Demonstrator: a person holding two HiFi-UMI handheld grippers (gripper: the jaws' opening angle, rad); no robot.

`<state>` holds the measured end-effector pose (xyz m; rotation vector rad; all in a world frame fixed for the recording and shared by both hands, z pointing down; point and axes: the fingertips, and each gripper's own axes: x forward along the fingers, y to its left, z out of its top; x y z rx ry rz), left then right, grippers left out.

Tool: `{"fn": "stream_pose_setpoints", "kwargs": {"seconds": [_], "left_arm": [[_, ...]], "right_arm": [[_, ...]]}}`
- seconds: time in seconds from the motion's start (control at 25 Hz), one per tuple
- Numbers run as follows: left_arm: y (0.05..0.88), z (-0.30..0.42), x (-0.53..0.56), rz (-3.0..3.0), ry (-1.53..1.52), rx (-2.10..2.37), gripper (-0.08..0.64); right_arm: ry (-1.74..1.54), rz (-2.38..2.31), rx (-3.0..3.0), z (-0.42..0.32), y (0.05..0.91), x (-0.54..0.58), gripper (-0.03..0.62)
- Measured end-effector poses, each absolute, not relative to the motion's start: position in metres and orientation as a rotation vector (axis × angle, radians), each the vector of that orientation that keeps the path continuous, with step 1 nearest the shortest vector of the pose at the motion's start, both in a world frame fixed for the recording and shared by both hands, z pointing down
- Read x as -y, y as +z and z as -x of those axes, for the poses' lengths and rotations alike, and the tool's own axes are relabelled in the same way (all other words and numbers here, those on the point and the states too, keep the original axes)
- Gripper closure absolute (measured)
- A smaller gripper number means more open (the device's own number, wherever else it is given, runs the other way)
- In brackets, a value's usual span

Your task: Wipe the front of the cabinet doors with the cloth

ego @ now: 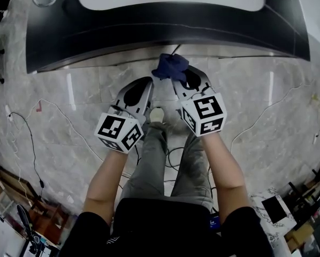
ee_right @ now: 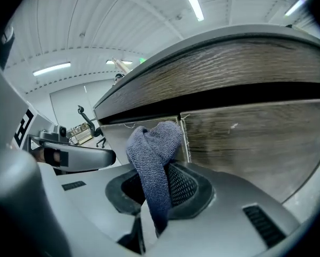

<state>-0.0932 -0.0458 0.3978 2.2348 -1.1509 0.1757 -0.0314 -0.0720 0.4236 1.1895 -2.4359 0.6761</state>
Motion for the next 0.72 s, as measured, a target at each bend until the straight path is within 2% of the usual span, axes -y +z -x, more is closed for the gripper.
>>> {"fn": "stream_pose_setpoints", "kwargs": {"seconds": [0.4, 0.72], "left_arm": [[0.393, 0.057, 0.063, -2.203, 0.164, 1.270, 0.551], [0.393, -0.006, 0.072, -2.238, 0.192, 1.249, 0.551]], "right_arm": [[0.643, -1.136, 2.476, -0.012, 0.420, 0.097, 0.522], [0.631, -1.128, 2.470, -0.071, 0.422, 0.103, 0.522]]}}
